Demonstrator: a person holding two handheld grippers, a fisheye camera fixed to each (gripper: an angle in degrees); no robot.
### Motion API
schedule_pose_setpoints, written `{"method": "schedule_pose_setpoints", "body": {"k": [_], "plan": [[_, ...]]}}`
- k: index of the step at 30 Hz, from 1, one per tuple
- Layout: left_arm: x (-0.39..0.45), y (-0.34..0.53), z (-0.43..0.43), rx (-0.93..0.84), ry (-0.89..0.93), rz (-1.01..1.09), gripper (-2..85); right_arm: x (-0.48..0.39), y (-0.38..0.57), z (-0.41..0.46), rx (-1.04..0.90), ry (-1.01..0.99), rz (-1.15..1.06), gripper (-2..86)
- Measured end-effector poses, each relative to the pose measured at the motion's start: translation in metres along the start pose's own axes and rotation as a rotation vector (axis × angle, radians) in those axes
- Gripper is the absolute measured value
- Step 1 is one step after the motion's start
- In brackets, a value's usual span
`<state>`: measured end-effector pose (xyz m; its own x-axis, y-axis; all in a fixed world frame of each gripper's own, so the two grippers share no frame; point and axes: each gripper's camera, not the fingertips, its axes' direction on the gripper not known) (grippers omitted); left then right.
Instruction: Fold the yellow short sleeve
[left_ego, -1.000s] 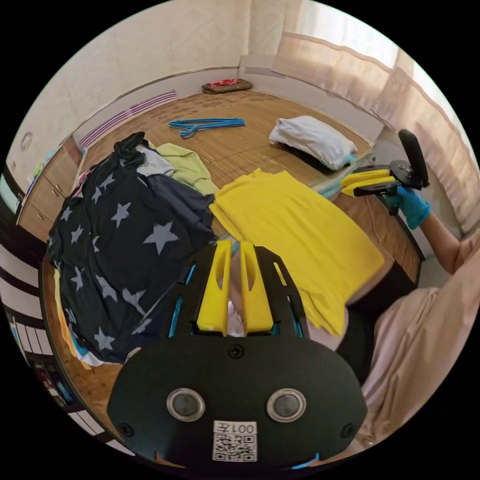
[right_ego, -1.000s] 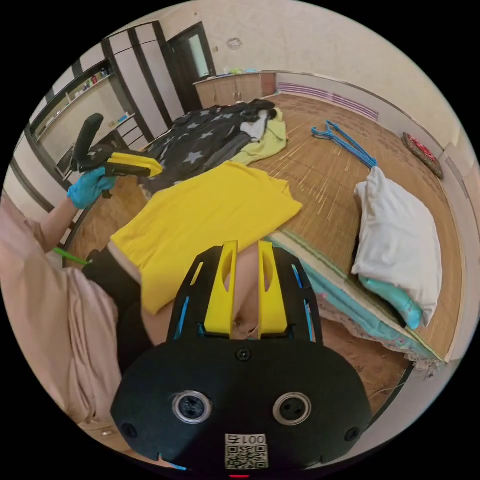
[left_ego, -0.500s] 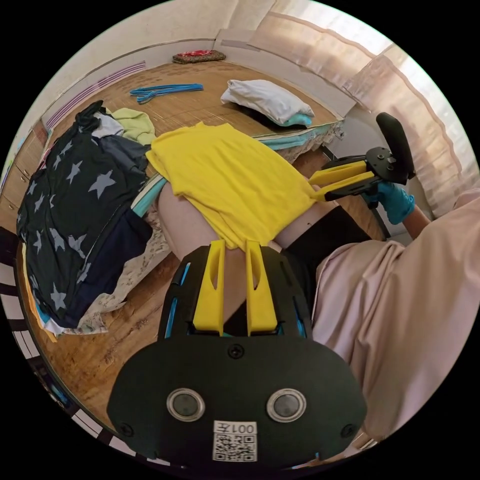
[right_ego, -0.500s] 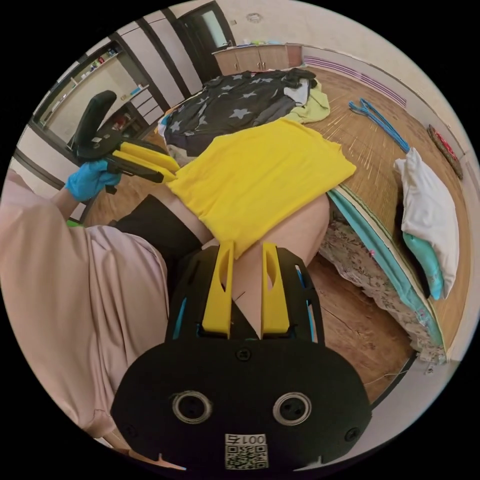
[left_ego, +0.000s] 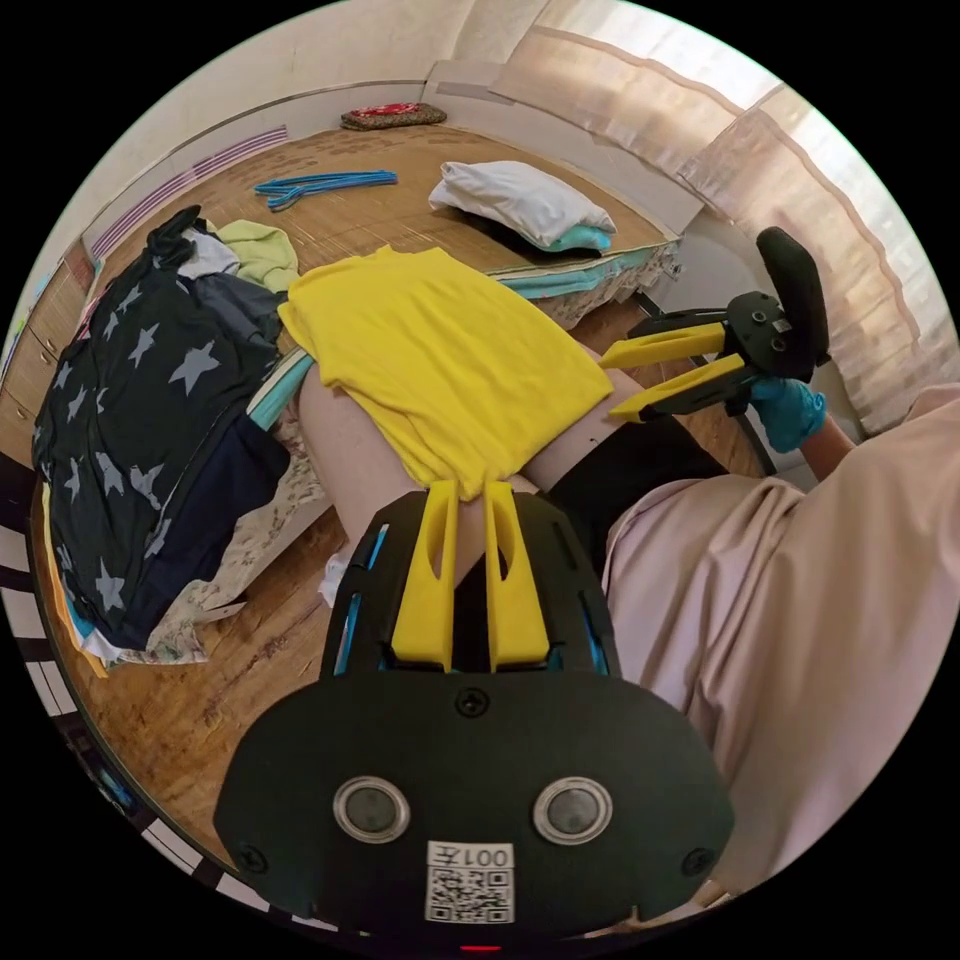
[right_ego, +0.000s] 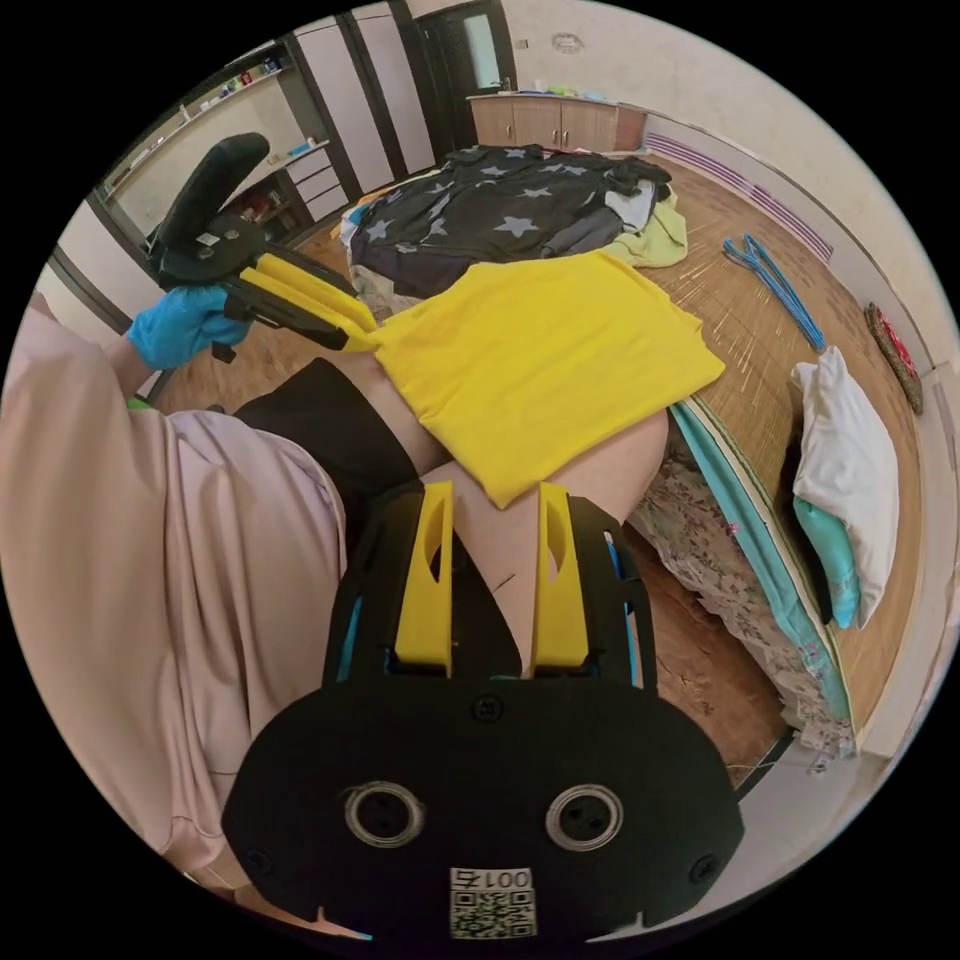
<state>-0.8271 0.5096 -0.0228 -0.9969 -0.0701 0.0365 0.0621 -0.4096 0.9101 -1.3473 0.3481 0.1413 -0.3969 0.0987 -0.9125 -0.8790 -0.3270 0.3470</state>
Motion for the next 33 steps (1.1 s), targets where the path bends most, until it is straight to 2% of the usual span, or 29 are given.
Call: {"method": "schedule_pose_setpoints", "body": {"k": [4, 9, 13, 15, 24, 29, 33], "plan": [[0.010, -0.002, -0.032, 0.070, -0.045, 0.027, -1.1, -0.010, 0.002, -0.004, -0.010, 0.027, -0.008, 11.1], [0.015, -0.009, -0.076, 0.125, -0.196, 0.089, -1.3, -0.018, 0.004, -0.010, 0.008, 0.048, -0.013, 11.2], [0.004, -0.006, -0.053, 0.001, -0.110, 0.068, -1.2, -0.032, 0.002, -0.019, 0.052, 0.077, -0.065, 11.4], [0.000, 0.001, -0.042, -0.032, -0.132, 0.036, -1.2, -0.038, 0.001, -0.020, 0.055, 0.078, -0.098, 11.2], [-0.009, 0.019, -0.082, 0.061, -0.081, -0.044, 0.0, -0.046, -0.001, -0.014, -0.016, 0.160, -0.160, 6.9], [0.023, 0.011, -0.124, 0.172, -0.051, 0.112, 0.3, -0.044, -0.002, -0.022, -0.016, 0.181, -0.154, 3.1], [0.052, 0.000, -0.112, 0.145, -0.027, 0.259, 2.9, -0.027, -0.003, -0.043, 0.046, 0.087, -0.069, 2.3]]}}
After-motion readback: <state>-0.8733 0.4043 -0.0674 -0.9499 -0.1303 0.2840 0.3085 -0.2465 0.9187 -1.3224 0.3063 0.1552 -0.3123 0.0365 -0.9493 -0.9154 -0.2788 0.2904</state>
